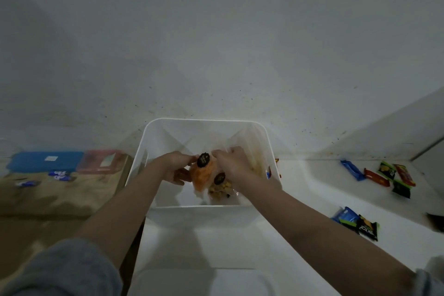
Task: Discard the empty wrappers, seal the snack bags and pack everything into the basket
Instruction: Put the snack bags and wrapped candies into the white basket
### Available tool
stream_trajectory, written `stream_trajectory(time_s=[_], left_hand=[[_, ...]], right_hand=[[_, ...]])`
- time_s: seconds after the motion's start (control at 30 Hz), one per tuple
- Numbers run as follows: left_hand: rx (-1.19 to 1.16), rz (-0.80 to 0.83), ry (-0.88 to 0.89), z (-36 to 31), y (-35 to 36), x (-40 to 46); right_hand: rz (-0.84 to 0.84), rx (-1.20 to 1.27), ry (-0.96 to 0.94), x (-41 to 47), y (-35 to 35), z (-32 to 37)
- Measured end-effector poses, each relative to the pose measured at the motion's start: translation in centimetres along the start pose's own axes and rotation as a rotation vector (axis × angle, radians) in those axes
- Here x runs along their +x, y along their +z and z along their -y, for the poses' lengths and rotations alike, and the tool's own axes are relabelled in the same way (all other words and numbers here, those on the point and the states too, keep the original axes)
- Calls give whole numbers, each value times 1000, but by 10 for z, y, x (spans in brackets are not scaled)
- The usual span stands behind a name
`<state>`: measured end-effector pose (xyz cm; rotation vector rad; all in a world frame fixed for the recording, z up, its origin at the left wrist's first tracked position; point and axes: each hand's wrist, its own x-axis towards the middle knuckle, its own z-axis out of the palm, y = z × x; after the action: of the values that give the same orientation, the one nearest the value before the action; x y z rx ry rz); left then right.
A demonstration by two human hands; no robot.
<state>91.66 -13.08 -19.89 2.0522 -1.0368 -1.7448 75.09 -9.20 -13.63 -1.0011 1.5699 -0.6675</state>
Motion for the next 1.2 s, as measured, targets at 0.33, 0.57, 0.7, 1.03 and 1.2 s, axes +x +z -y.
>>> stream_trajectory(time_s=[0.33, 0.57, 0.7, 1.03, 1.2], left_hand=[[132, 78, -44, -8, 26, 18], [179, 200, -146, -8, 33, 6], [174, 215, -92, -8, 35, 5], [164, 114, 31, 1, 20, 16], [167, 84, 73, -3, 24, 18]], right_hand=[[41, -403, -249, 7, -14, -13], [81, -904, -338, -5, -45, -16], [194, -856, -229, 12, -37, -29], [44, -700, -469, 35, -11, -14], [20, -704, -484, 44, -23, -12]])
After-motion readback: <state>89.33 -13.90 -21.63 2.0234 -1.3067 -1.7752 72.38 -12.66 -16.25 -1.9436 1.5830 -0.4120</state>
